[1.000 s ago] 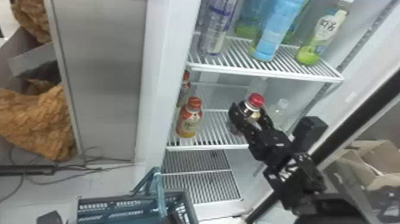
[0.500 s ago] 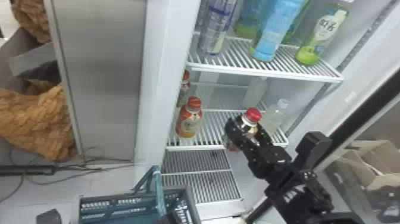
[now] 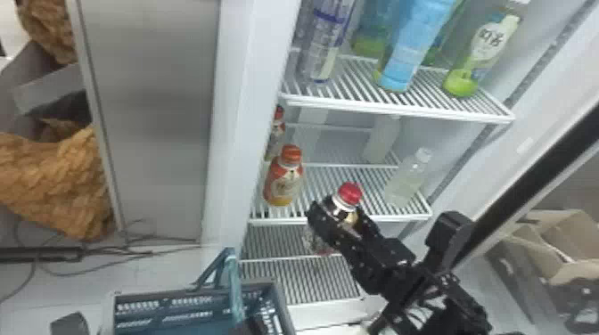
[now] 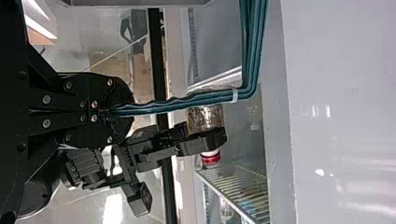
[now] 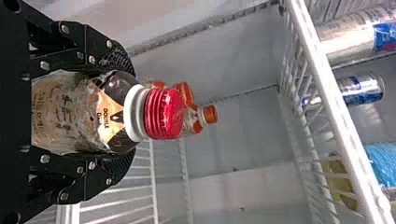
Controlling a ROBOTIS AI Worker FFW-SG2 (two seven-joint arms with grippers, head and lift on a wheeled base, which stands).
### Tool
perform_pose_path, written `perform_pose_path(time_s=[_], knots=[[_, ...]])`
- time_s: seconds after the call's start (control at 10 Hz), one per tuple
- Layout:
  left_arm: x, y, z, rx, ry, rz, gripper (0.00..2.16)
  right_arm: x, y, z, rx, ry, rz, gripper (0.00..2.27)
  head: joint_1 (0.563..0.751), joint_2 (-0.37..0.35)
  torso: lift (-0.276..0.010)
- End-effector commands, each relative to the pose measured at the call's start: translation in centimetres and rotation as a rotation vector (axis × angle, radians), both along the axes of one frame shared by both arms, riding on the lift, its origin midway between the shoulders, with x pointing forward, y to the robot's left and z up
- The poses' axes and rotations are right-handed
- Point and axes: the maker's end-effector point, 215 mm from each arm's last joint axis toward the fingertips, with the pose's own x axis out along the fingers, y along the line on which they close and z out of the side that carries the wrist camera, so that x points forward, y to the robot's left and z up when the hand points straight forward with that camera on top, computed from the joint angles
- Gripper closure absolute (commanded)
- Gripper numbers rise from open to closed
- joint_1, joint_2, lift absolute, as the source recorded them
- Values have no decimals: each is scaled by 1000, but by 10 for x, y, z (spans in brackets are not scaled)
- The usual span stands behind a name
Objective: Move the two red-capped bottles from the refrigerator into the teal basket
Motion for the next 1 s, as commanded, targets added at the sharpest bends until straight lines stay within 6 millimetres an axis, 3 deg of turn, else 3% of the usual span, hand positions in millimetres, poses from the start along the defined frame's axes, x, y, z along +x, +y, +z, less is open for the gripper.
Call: perform_pose_path(time_s=[0.0,0.5,0.9], knots=[[-1,0,-3,6,4,0,1136,-8,5,0,11,14,12,835,695,-350,-228],[-4,-2,-3,8,4,-12,1136,-57,46,-17,69,142,104,835,695,-350,-228],[-2,-3,-2,11,-1,-14,1136,-74,87,-23,132,197,190,835,695,-350,-228]])
